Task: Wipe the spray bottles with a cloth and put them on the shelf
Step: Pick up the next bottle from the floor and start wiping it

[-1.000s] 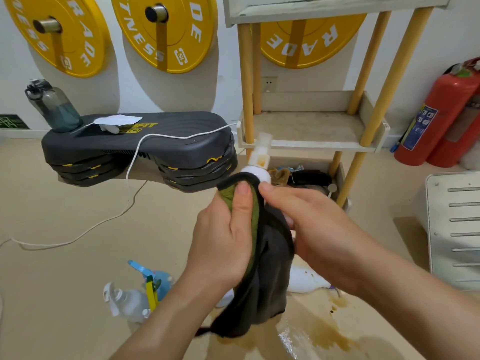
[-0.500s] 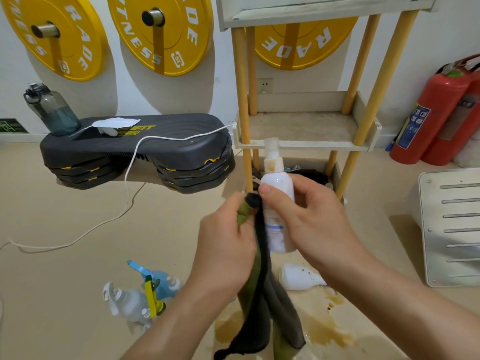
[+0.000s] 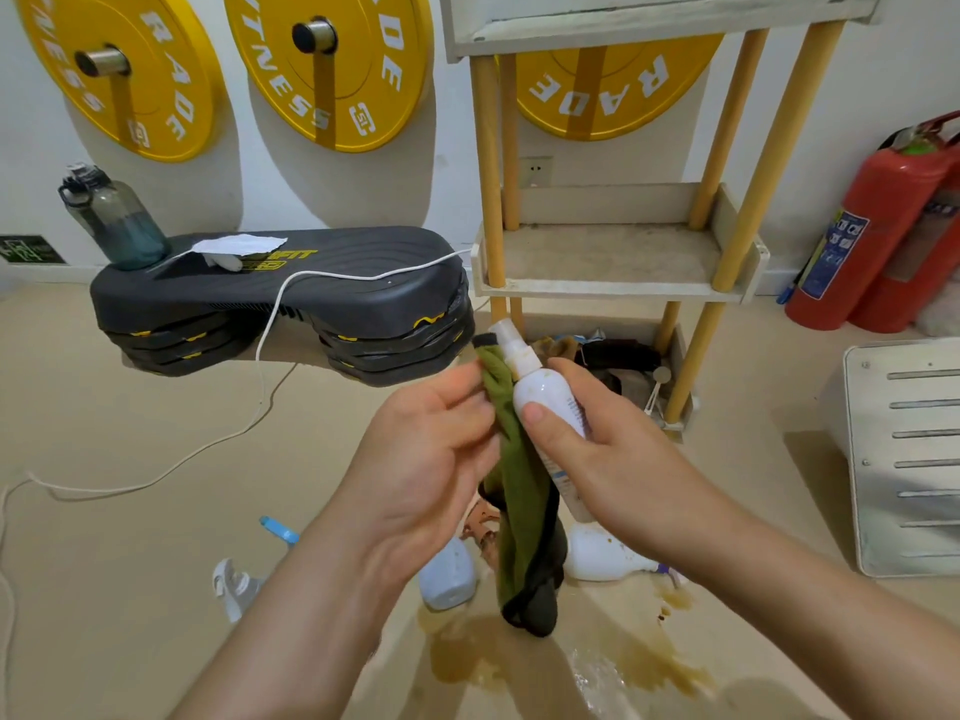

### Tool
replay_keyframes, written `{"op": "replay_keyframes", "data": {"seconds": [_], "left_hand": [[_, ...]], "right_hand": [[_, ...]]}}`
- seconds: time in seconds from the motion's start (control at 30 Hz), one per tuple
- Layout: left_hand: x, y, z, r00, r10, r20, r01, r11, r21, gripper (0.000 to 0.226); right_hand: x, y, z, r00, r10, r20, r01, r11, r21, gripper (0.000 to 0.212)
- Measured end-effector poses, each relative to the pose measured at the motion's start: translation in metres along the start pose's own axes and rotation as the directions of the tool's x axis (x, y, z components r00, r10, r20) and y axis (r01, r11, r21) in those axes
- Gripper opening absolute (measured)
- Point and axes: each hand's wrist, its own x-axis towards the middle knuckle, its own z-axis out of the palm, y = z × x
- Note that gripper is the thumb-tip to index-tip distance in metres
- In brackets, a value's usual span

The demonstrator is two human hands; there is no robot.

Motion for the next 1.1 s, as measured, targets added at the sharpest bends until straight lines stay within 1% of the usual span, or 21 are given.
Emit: {"op": "replay_keyframes", "data": {"seconds": [0.07,0.1,0.17,0.23,0.3,0.33,0.37,0.43,0.47,0.5,0.57,0.6,0.63,0.67,0.7,0.77,0.83,0.93,1.0,1.03,1.1], "left_hand": [[0.0,-0.002,-0.003,0.995,0.064,-0.074,-0.052,0.986,0.159,0.034],[0.001,-0.001,-0.004,0.989,0.09,-0.114,-0.066,0.977,0.202,0.029],[0.001,-0.001,-0.006,0.981,0.109,-0.163,-0.074,0.975,0.208,0.026],[0.001,-0.001,-0.004,0.979,0.104,-0.175,-0.07,0.979,0.191,0.032],[0.0,0.0,0.0,0.977,0.092,-0.193,-0.055,0.981,0.186,0.032],[-0.001,-0.002,0.003,0.972,0.077,-0.22,-0.037,0.983,0.181,0.031],[-0.001,-0.004,0.005,0.965,0.058,-0.257,-0.013,0.985,0.174,0.03],[-0.001,-0.013,0.009,0.939,0.015,-0.344,0.033,0.99,0.135,0.028],[0.0,-0.017,0.011,0.923,0.006,-0.385,0.043,0.992,0.119,0.027],[0.001,-0.02,0.012,0.91,0.017,-0.415,0.039,0.991,0.125,0.027],[0.002,-0.021,0.013,0.9,0.045,-0.434,0.019,0.99,0.142,0.029],[0.003,-0.019,0.012,0.901,0.046,-0.432,0.014,0.991,0.134,0.03],[0.004,-0.016,0.01,0.906,0.035,-0.421,0.017,0.993,0.119,0.03],[0.005,-0.013,0.006,0.915,0.02,-0.402,0.028,0.993,0.114,0.031],[0.006,-0.01,0.003,0.926,0.013,-0.378,0.037,0.991,0.126,0.032],[0.008,-0.008,-0.004,0.939,0.038,-0.341,0.016,0.988,0.153,0.027],[0.009,-0.005,-0.008,0.931,0.083,-0.357,-0.038,0.991,0.131,0.018],[0.01,0.002,-0.01,0.91,0.085,-0.405,-0.089,0.996,0.009,0.017],[0.008,0.005,-0.006,0.916,0.072,-0.395,-0.085,0.996,-0.014,0.02],[0.005,0.005,-0.003,0.927,0.087,-0.365,-0.09,0.996,0.01,0.023],[-0.002,0.004,0.006,0.964,0.138,-0.228,-0.121,0.989,0.085,0.027]], "right_hand": [[0.001,0.001,-0.002,1.0,-0.009,0.024,0.007,0.997,0.08,0.02],[0.002,0.002,-0.002,0.999,-0.013,0.04,0.008,0.994,0.106,0.021],[0.001,0.002,-0.003,0.997,-0.032,0.065,0.028,0.997,0.066,0.029],[0.002,0.002,-0.005,0.995,-0.067,0.069,0.071,0.995,-0.064,0.051],[0.0,-0.002,-0.004,0.992,-0.097,0.078,0.112,0.969,-0.221,0.07],[-0.003,-0.003,0.0,0.989,-0.123,0.079,0.142,0.935,-0.326,0.073],[-0.008,-0.005,0.007,0.983,-0.174,0.064,0.184,0.868,-0.46,0.071],[-0.015,-0.002,0.021,0.963,-0.266,0.047,0.225,0.696,-0.682,0.067],[-0.018,0.001,0.028,0.957,-0.289,0.019,0.214,0.662,-0.718,0.067],[-0.019,0.005,0.033,0.948,-0.319,-0.005,0.217,0.656,-0.723,0.066],[-0.016,0.005,0.03,0.956,-0.294,0.006,0.234,0.747,-0.622,0.063],[-0.011,0.002,0.022,0.978,-0.209,-0.001,0.177,0.828,-0.533,0.063],[-0.007,0.003,0.014,0.996,-0.08,0.024,0.083,0.908,-0.41,0.063],[-0.002,0.002,0.005,0.999,0.025,0.044,-0.013,0.967,-0.255,0.06],[0.001,0.001,-0.001,0.992,0.109,0.063,-0.103,0.99,-0.094,0.053],[0.004,-0.001,-0.006,0.978,0.184,0.1,-0.201,0.96,0.194,0.039],[0.004,-0.003,-0.006,0.969,0.217,0.115,-0.245,0.893,0.377,0.031],[0.002,-0.008,-0.008,0.957,0.278,0.079,-0.278,0.81,0.517,0.029],[0.001,-0.01,-0.006,0.94,0.323,0.11,-0.326,0.752,0.573,0.03],[0.0,-0.01,-0.005,0.928,0.347,0.136,-0.354,0.709,0.609,0.032],[0.0,-0.013,-0.003,0.904,0.396,0.16,-0.39,0.614,0.686,0.033]]}}
